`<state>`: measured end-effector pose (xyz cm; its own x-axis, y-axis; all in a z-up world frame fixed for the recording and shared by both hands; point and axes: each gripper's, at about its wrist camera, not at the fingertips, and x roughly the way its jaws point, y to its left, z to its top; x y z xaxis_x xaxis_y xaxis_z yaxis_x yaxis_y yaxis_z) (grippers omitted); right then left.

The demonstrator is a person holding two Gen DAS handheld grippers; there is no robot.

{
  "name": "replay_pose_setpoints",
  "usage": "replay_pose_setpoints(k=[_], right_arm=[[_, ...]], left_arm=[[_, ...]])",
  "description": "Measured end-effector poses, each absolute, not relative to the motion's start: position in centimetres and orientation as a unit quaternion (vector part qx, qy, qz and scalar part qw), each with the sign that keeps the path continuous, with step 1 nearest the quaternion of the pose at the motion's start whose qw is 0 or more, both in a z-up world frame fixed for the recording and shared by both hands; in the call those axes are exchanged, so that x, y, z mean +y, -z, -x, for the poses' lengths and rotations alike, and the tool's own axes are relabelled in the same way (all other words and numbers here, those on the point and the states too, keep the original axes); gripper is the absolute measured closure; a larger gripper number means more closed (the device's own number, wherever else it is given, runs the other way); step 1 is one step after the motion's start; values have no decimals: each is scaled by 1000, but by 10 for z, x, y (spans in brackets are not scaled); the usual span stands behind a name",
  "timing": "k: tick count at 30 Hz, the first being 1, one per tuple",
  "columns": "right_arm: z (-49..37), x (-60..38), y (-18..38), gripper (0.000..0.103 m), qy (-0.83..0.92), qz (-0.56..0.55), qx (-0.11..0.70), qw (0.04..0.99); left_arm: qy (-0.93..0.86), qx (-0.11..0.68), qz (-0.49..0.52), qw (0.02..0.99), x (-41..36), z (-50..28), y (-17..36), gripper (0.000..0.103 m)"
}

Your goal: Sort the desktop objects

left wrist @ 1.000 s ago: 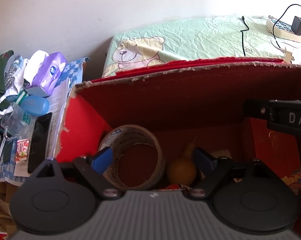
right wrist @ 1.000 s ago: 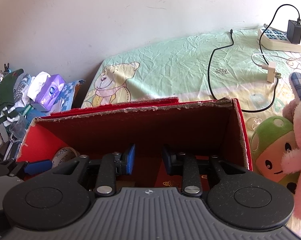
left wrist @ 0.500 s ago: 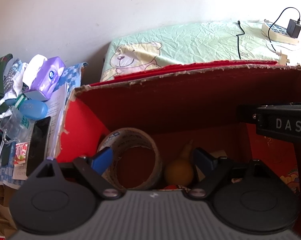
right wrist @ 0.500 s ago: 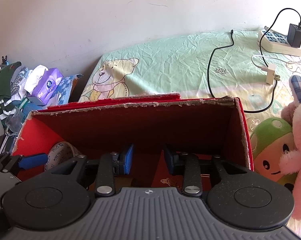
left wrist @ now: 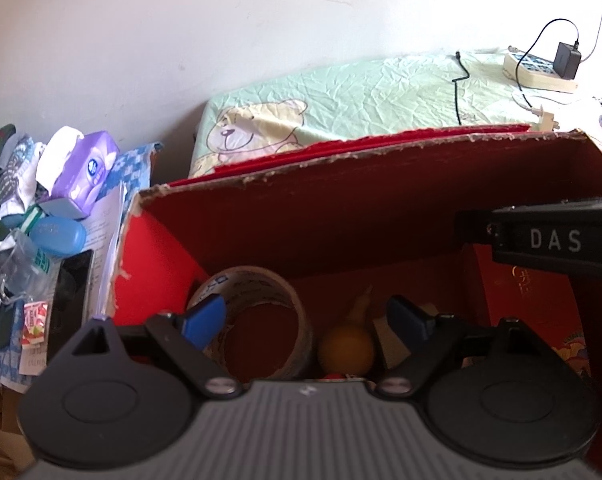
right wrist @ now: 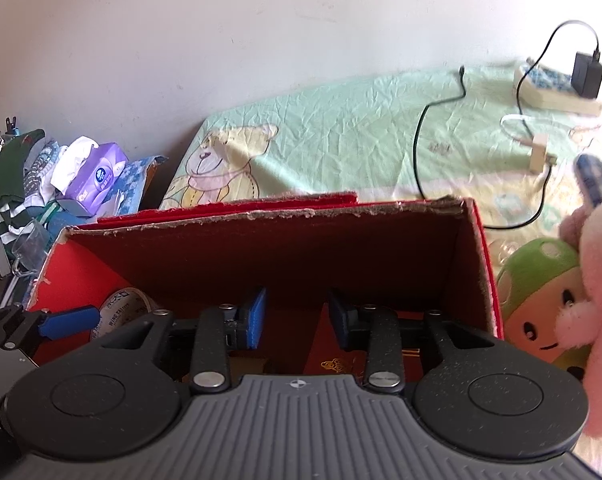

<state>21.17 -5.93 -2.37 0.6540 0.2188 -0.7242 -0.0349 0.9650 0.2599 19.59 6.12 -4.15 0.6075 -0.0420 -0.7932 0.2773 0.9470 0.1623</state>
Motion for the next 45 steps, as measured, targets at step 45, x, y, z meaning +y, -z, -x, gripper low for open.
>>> replay_pose_setpoints(k=[45], right_arm=[[-91,-80,-32,51,-27,-110,338,934]], left_arm=[[35,462,-64,884,65,-109,-16,15]])
